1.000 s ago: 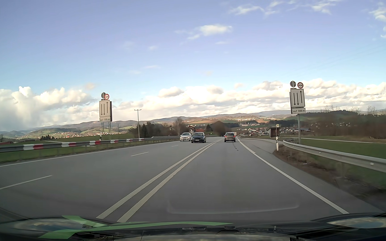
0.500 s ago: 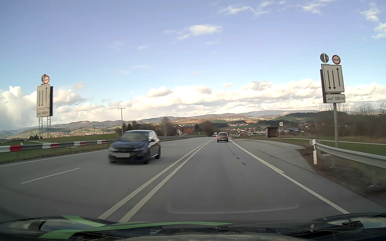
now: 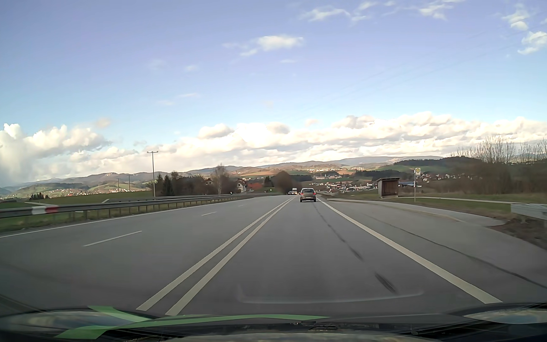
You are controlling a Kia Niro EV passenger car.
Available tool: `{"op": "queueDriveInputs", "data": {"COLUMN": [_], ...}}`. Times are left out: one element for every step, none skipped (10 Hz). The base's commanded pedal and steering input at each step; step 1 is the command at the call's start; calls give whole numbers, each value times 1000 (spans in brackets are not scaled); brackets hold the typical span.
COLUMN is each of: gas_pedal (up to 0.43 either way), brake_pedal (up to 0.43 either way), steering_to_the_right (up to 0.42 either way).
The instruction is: Follow the waypoints while adhering to traffic rules and regulations
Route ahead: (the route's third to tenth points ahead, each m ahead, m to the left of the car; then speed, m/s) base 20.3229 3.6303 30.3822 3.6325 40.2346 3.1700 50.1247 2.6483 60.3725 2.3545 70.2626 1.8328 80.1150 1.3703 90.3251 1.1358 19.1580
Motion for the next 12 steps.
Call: {"op": "queueDriveInputs", "data": {"gas_pedal": [0, 0, 0, 0, 0, 0, 0, 0, 0, 0, 0, 0], "brake_pedal": [0, 0, 0, 0, 0, 0, 0, 0, 0, 0, 0, 0], "steering_to_the_right": [8, 5, 4, 4, 4, 3, 1, 0, 0, 0, 0, -1]}}
